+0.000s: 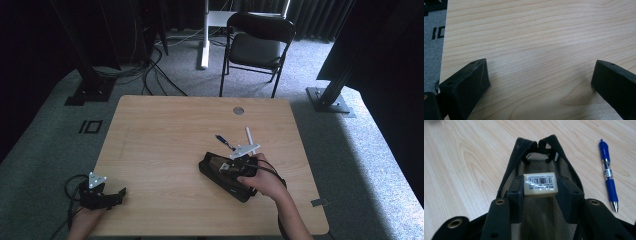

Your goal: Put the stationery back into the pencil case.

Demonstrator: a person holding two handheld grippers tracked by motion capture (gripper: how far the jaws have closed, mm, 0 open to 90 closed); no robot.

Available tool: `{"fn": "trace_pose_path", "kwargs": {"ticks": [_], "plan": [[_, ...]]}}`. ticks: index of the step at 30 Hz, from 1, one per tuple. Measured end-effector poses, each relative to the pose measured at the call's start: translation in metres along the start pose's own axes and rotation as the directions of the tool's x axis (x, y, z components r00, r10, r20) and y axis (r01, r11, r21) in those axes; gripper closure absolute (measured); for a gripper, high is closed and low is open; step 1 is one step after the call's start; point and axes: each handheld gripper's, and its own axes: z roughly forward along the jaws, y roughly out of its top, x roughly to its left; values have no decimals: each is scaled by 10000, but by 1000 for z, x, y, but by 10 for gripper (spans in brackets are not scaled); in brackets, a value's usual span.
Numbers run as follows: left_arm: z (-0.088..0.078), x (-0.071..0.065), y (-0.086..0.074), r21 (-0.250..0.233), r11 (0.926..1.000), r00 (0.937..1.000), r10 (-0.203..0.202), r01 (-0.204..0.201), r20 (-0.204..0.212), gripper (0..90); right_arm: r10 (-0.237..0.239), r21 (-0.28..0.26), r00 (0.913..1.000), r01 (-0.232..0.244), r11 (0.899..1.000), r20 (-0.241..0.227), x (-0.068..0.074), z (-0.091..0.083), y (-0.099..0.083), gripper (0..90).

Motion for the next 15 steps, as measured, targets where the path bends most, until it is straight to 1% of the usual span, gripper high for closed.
{"fn": "trace_pose_path", "kwargs": {"ticks": [5, 9, 10, 12, 13, 15], "plan": [[0, 0, 0, 1, 10000, 10000, 0, 0, 1, 17, -9, 190, 10000, 9, 9998, -36, 1, 3, 1, 588], [0, 0, 0, -1, 10000, 10000, -1, 1, 1, 18, -92, 325, 9999, 94, 9994, -71, 1, 8, 2, 587], [0, 0, 0, 1, 10000, 10000, -1, 1, 1, 18, -160, 415, 9998, 164, 9990, -109, 2, 10, 2, 588], [0, 0, 0, 0, 10000, 10000, 0, 0, 0, 18, -142, 540, 9998, 149, 9984, -127, 3, 12, 3, 587], [0, 0, 0, 1, 10000, 10000, 0, 0, -1, 18, -225, 593, 9996, 233, 9980, -150, 3, 13, 3, 587], [0, 0, 0, 1, 10000, 10000, -2, 2, 1, 17, -220, 630, 9996, 229, 9977, -155, 2, 14, 3, 587]]}}
